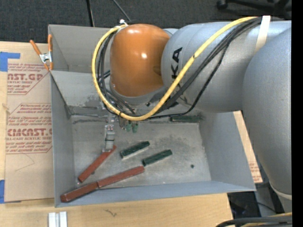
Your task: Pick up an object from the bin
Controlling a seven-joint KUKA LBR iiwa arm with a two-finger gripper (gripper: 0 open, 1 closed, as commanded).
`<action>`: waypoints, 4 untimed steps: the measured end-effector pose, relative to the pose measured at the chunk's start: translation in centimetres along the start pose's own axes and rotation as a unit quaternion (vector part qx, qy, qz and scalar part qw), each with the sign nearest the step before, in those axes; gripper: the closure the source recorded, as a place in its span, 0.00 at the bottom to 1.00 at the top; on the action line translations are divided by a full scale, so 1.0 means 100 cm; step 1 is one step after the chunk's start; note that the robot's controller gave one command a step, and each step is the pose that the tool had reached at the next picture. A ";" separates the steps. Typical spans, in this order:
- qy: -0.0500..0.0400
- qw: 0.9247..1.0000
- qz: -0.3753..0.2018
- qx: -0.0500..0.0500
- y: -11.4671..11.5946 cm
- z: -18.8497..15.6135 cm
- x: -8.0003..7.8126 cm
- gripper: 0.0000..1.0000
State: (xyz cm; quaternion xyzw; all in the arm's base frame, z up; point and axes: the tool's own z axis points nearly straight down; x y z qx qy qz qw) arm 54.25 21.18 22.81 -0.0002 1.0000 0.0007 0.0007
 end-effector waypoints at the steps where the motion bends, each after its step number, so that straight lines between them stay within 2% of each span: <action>1: 0.005 1.000 -0.011 0.001 0.012 0.134 0.039 0.00; 2: 0.001 1.000 -0.010 0.000 0.011 0.130 0.036 1.00; 3: 0.001 1.000 -0.009 0.000 0.011 0.130 0.036 0.00; 4: 0.000 0.981 -0.194 0.001 -0.001 0.159 -0.023 0.00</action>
Offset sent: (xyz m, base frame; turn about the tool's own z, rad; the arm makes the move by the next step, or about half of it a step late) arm -0.0357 0.0111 -0.1291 -0.0189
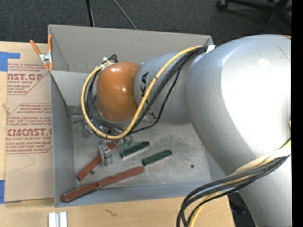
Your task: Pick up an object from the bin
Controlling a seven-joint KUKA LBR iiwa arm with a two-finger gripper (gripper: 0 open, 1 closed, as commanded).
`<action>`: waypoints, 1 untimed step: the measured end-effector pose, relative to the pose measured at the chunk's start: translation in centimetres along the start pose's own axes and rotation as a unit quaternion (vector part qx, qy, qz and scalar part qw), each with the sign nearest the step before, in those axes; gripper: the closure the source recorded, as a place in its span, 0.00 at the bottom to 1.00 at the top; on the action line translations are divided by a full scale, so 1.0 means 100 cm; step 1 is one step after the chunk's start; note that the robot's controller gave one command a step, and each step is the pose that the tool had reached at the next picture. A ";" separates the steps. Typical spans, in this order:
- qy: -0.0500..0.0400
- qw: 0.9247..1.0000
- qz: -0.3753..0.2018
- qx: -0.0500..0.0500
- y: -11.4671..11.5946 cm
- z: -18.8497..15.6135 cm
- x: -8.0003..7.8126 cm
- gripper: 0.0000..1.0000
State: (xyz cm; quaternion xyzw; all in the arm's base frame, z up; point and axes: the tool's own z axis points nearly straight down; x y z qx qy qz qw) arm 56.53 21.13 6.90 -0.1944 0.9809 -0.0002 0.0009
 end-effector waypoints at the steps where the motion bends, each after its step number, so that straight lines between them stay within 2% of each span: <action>1: 0.000 1.000 0.000 0.000 0.000 -0.001 0.000 1.00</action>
Offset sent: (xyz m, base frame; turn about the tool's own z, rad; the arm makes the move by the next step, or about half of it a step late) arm 0.0000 0.0000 0.0000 0.0000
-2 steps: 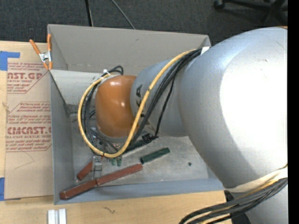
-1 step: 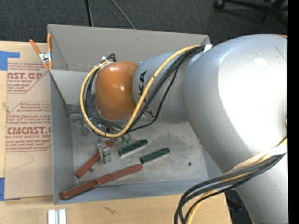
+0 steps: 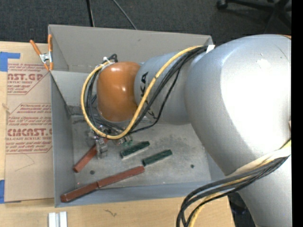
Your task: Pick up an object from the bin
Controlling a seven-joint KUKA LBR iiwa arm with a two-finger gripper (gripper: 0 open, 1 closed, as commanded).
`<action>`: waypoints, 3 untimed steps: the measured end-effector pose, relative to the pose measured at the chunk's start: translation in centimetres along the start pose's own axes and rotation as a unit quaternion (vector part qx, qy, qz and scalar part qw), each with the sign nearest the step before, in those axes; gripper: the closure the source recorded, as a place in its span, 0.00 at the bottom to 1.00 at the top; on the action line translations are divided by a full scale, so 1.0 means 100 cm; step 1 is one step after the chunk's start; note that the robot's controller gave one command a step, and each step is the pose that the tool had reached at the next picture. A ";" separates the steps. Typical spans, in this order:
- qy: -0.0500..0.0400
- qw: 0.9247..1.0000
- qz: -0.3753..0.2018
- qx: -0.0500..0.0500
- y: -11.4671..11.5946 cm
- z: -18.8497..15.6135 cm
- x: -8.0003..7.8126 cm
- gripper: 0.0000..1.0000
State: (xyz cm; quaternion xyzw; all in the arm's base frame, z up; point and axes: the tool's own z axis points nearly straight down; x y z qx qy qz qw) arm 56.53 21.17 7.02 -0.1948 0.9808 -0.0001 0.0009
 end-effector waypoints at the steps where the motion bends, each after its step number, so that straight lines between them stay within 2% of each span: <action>1: -0.004 1.000 -0.018 0.000 -0.027 -0.074 -0.010 1.00; 2: -0.004 1.000 -0.020 0.000 -0.023 -0.157 -0.001 1.00; 3: -0.001 1.000 -0.020 -0.001 -0.023 -0.151 0.000 1.00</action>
Offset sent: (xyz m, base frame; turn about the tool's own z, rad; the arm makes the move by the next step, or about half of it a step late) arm 0.0166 -0.0213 0.0689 -0.0373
